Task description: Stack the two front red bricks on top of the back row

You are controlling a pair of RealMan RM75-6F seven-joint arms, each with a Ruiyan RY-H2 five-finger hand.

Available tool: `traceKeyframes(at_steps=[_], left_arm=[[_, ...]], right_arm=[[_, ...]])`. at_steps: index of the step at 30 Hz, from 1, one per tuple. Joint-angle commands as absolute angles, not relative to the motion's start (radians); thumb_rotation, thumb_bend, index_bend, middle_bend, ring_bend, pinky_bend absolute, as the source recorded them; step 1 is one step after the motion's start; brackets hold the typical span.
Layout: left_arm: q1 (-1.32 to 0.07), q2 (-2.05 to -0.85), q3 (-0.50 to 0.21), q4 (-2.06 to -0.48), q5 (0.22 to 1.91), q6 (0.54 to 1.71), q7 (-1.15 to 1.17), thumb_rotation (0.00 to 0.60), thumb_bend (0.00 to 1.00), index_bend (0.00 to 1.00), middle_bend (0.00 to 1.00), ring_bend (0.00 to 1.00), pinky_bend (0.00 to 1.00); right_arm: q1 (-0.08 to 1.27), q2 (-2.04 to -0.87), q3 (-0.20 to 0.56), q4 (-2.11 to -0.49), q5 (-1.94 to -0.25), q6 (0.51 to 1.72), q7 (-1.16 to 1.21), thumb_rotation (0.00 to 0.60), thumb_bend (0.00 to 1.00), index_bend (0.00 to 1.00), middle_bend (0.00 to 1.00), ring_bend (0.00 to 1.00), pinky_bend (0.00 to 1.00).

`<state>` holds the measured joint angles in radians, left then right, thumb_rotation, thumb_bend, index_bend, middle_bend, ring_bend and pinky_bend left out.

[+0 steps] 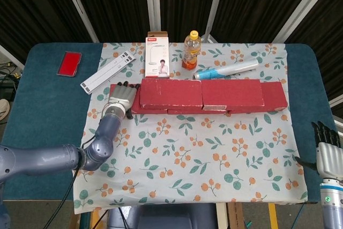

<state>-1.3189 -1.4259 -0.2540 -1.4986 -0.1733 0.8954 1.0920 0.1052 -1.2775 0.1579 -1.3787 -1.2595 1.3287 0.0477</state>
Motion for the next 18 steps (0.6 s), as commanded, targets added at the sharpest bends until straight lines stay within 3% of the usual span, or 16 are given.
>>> traceKeyframes(at_steps=[1,10,15,18], left_arm=[[-1.317,-1.387,-0.245,-1.524,-0.197,0.910,1.093,0.600,0.00,0.04,0.12,0.00,0.08],[-1.272,-1.190,-0.235,-1.707,-0.206,0.953,1.060,0.600,0.00,0.07,0.15,0.00,0.10],[-1.086,-1.030,-0.242,-1.956,0.089,1.085,0.819,0.600,0.00,0.07,0.14,0.00,0.11],[-0.932,-0.976,-0.181,-2.069,0.339,1.214,0.686,0.600,0.00,0.07,0.13,0.00,0.12]], right_arm=[[0.106,-1.279,0.157,-1.378,-1.261,1.327,0.048,0.600,0.15,0.00,0.00,0.00,0.00],[0.109,-1.283,0.154,-1.374,-1.265,1.324,0.046,0.600,0.15,0.00,0.00,0.00,0.00],[0.112,-1.288,0.152,-1.369,-1.264,1.320,0.034,0.600,0.15,0.00,0.00,0.00,0.00],[0.115,-1.289,0.145,-1.374,-1.276,1.322,0.021,0.600,0.15,0.00,0.00,0.00,0.00]])
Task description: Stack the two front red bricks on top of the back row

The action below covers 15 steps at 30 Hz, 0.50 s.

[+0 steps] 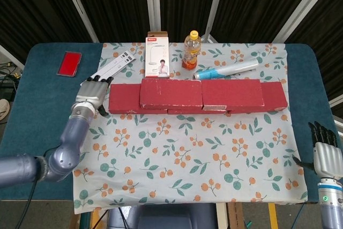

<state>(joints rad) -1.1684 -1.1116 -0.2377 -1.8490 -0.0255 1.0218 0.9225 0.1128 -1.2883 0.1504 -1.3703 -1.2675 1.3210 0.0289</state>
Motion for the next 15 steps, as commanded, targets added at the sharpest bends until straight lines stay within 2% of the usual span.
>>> traceKeyframes(at_steps=[1,4,7,10,15], left_arm=[[-0.884,-0.967,-0.151,-2.091,0.413,1.253,0.654,0.600,0.00,0.07,0.13,0.00,0.12],[-0.745,-0.956,-0.042,-2.112,0.661,1.349,0.573,0.600,0.00,0.07,0.12,0.00,0.12],[-0.595,-0.973,0.053,-2.064,0.896,1.466,0.460,0.600,0.00,0.08,0.12,0.00,0.12],[-0.475,-1.012,0.107,-1.986,1.038,1.564,0.343,0.600,0.00,0.08,0.11,0.00,0.12],[-0.342,-1.079,0.158,-1.851,1.162,1.652,0.227,0.600,0.00,0.09,0.10,0.00,0.12]], right_arm=[[0.116,-1.290,0.143,-1.375,-1.280,1.323,0.017,0.600,0.15,0.00,0.00,0.00,0.00],[0.118,-1.291,0.138,-1.382,-1.291,1.325,0.006,0.600,0.15,0.00,0.00,0.00,0.00],[0.120,-1.288,0.130,-1.393,-1.307,1.331,-0.005,0.600,0.15,0.00,0.00,0.00,0.00],[0.117,-1.284,0.126,-1.404,-1.320,1.343,-0.011,0.600,0.15,0.00,0.00,0.00,0.00],[0.108,-1.274,0.122,-1.429,-1.333,1.369,-0.024,0.600,0.15,0.00,0.00,0.00,0.00]])
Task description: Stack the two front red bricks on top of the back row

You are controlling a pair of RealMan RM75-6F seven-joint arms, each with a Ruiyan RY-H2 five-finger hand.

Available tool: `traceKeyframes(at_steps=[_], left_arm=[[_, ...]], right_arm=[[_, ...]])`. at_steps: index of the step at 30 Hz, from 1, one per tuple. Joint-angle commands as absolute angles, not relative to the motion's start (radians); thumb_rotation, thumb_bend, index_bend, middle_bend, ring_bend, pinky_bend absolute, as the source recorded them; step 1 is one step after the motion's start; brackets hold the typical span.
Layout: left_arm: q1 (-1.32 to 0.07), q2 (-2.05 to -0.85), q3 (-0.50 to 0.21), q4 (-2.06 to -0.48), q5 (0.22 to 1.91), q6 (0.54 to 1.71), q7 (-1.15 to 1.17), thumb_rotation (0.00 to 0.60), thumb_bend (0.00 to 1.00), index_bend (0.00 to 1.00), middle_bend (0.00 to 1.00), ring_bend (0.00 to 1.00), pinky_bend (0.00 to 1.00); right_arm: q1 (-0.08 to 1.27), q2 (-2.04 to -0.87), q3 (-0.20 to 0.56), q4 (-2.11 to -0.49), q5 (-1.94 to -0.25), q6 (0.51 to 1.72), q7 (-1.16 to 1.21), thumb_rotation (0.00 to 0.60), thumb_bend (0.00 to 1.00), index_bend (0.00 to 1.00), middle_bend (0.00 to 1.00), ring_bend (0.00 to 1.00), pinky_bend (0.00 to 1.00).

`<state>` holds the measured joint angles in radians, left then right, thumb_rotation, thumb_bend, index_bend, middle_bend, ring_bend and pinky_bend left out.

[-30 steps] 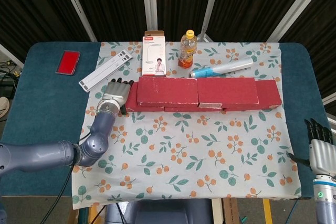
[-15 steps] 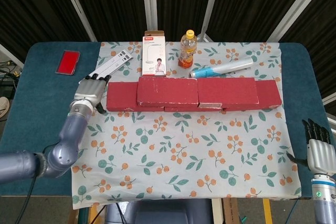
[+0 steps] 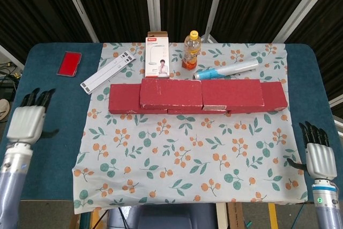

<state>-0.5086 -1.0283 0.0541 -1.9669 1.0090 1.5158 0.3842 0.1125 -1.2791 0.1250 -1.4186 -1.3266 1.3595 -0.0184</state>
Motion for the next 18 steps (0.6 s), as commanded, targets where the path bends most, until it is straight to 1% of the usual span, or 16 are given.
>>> traceKeyframes(at_steps=[1,7,11,14,18], left_arm=[[-0.327,-1.086,0.162,-1.836,1.170,1.656,0.213,0.600,0.00,0.09,0.10,0.00,0.12],[-0.252,-1.113,0.155,-1.749,1.217,1.675,0.122,0.600,0.00,0.09,0.10,0.00,0.12],[-0.219,-1.122,0.152,-1.709,1.238,1.666,0.082,0.600,0.00,0.09,0.10,0.00,0.12],[-0.205,-1.123,0.153,-1.692,1.248,1.648,0.075,0.600,0.00,0.10,0.10,0.00,0.12],[-0.184,-1.124,0.147,-1.694,1.281,1.660,0.070,0.600,0.00,0.10,0.10,0.00,0.12]], right_arm=[[0.107,-1.272,0.121,-1.435,-1.337,1.373,-0.026,0.600,0.15,0.00,0.00,0.00,0.00],[0.098,-1.255,0.112,-1.468,-1.356,1.395,-0.038,0.600,0.15,0.00,0.00,0.00,0.00],[0.093,-1.246,0.109,-1.481,-1.368,1.409,-0.040,0.600,0.15,0.00,0.00,0.00,0.00],[0.089,-1.240,0.108,-1.490,-1.373,1.418,-0.039,0.600,0.15,0.00,0.00,0.00,0.00],[0.085,-1.232,0.107,-1.503,-1.381,1.428,-0.038,0.600,0.15,0.00,0.00,0.00,0.00]])
